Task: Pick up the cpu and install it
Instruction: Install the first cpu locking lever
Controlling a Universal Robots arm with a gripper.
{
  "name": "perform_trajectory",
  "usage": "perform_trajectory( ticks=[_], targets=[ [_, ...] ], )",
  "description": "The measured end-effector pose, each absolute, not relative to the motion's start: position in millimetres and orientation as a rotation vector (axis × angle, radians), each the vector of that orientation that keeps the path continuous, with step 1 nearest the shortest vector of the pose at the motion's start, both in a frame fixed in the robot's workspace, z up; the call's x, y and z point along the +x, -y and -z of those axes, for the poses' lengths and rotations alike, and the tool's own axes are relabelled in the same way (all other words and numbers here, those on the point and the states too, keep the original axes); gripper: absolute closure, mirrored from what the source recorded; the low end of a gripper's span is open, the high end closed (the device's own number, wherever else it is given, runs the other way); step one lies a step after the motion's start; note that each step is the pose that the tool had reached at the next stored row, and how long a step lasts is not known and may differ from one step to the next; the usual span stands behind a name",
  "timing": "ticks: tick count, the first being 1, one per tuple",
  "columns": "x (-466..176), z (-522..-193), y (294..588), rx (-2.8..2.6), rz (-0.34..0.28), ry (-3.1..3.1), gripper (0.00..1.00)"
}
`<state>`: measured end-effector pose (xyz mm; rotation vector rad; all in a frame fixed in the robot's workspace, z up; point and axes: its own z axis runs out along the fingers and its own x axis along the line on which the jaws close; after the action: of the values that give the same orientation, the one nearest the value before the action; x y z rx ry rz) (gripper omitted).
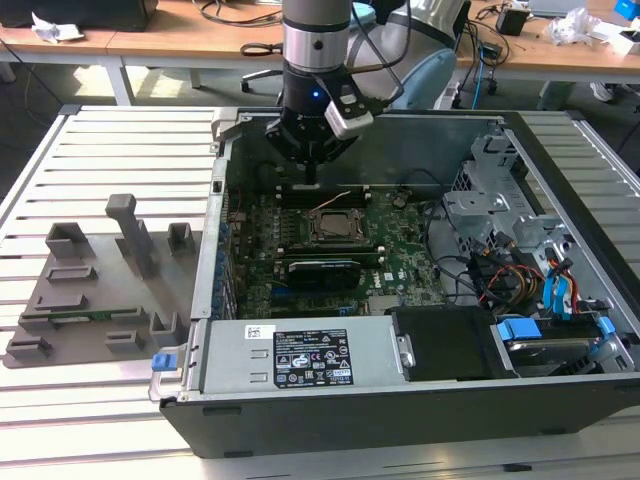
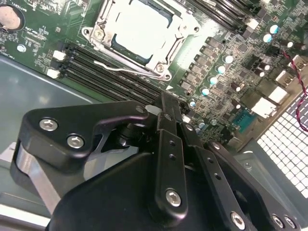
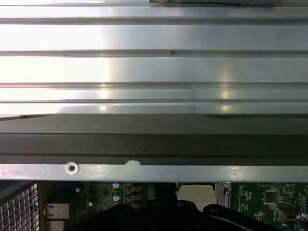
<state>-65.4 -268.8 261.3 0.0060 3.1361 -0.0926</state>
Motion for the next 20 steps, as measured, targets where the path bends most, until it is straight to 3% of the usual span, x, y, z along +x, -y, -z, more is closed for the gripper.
perform_trajectory(
  ticks=[20],
  targets=[
    [-59.0,-259.0,269.5,0.005,0.089,-3.138,0.89]
  ],
)
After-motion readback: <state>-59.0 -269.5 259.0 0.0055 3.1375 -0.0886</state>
